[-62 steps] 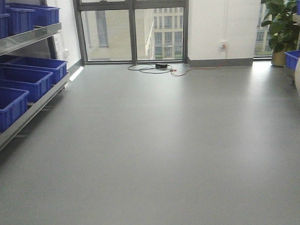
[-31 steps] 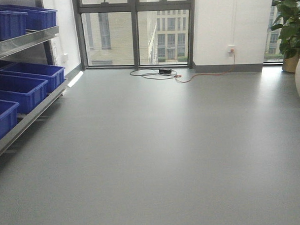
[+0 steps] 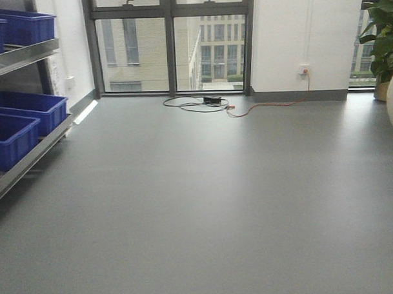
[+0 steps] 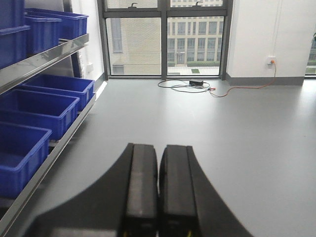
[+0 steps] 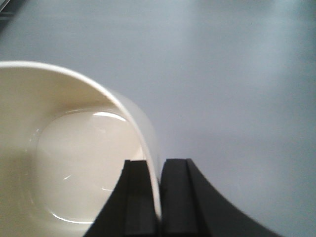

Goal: Move white bin to right shelf second layer
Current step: 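Continue driving along the windows with the bin held, then turn the base toward the roller-track shelf with blue bins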

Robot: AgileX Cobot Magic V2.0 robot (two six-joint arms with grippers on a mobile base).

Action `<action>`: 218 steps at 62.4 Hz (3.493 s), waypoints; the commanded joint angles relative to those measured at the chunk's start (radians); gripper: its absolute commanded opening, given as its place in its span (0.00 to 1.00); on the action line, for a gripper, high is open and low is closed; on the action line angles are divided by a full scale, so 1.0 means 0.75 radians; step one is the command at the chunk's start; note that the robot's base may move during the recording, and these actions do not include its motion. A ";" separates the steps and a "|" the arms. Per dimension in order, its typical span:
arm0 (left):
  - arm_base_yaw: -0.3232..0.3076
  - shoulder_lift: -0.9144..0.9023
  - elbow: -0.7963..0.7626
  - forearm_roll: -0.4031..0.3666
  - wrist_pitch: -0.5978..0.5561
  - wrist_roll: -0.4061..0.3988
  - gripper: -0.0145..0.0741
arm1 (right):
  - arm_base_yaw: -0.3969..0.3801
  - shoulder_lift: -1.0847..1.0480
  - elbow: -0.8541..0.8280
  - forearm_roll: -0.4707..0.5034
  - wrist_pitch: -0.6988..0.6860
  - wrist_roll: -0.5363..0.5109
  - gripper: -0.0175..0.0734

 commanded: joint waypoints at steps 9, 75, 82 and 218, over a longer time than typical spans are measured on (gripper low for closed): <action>-0.006 -0.022 0.035 -0.010 -0.107 -0.007 0.26 | -0.007 0.006 -0.040 0.000 -0.125 -0.003 0.25; -0.006 -0.022 0.035 -0.010 -0.107 -0.007 0.26 | -0.007 0.006 -0.040 0.000 -0.126 -0.003 0.25; -0.006 -0.022 0.035 -0.010 -0.107 -0.007 0.26 | -0.007 0.006 -0.040 0.000 -0.126 -0.003 0.25; -0.006 -0.022 0.035 -0.010 -0.107 -0.007 0.26 | -0.007 0.006 -0.040 0.000 -0.126 -0.003 0.25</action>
